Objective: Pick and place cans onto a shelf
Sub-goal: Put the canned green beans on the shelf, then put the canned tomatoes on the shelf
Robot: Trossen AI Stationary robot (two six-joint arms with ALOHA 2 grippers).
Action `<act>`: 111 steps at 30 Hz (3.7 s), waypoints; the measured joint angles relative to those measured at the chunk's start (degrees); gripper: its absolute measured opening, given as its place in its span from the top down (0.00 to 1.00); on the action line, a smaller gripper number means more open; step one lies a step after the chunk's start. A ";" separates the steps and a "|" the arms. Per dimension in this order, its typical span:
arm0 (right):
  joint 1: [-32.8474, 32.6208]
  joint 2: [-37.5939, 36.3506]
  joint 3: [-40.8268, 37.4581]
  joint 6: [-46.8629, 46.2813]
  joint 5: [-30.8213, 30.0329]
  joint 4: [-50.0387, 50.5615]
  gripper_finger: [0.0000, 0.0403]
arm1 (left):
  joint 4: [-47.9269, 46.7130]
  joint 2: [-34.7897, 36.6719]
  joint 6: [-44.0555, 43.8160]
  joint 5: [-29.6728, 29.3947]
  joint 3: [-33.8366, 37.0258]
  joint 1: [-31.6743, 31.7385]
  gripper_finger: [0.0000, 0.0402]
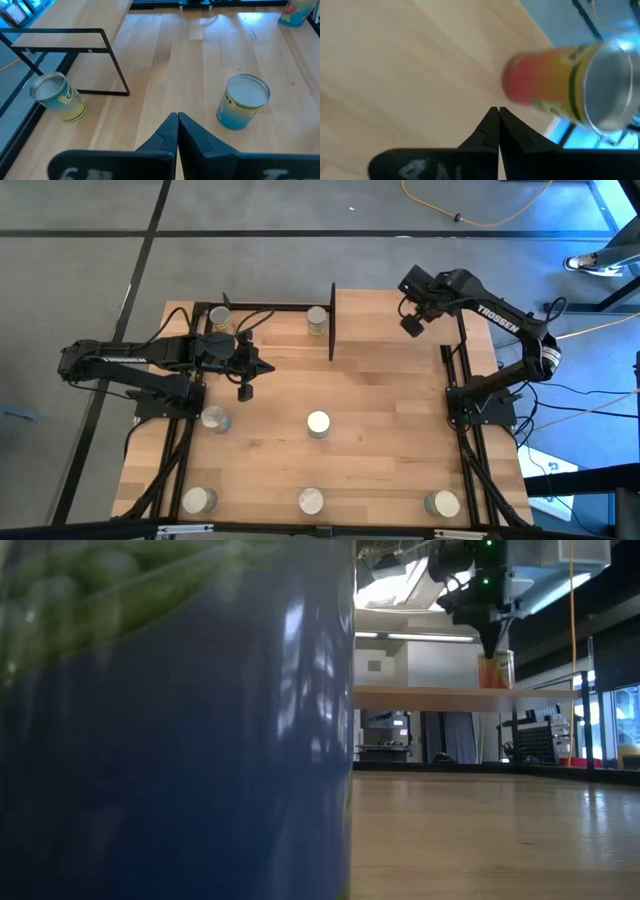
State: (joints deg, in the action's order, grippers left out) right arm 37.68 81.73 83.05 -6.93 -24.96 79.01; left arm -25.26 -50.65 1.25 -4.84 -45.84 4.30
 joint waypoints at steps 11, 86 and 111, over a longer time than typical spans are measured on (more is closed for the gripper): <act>3.51 0.00 0.00 2.90 -2.99 -4.78 0.99 | 0.00 -0.02 -0.01 0.00 0.00 0.01 1.00; -28.18 -0.11 -0.04 1.09 23.64 5.34 0.99 | 3.92 0.00 -0.72 -3.02 -0.09 0.02 1.00; -57.59 -1.30 -0.04 -22.07 45.81 7.16 0.99 | 11.73 -0.02 -1.87 -3.06 -0.08 0.02 1.00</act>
State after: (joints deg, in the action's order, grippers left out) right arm -19.91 80.43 83.00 -29.00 20.85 86.17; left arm -13.53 -50.68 -0.62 -7.91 -45.92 4.32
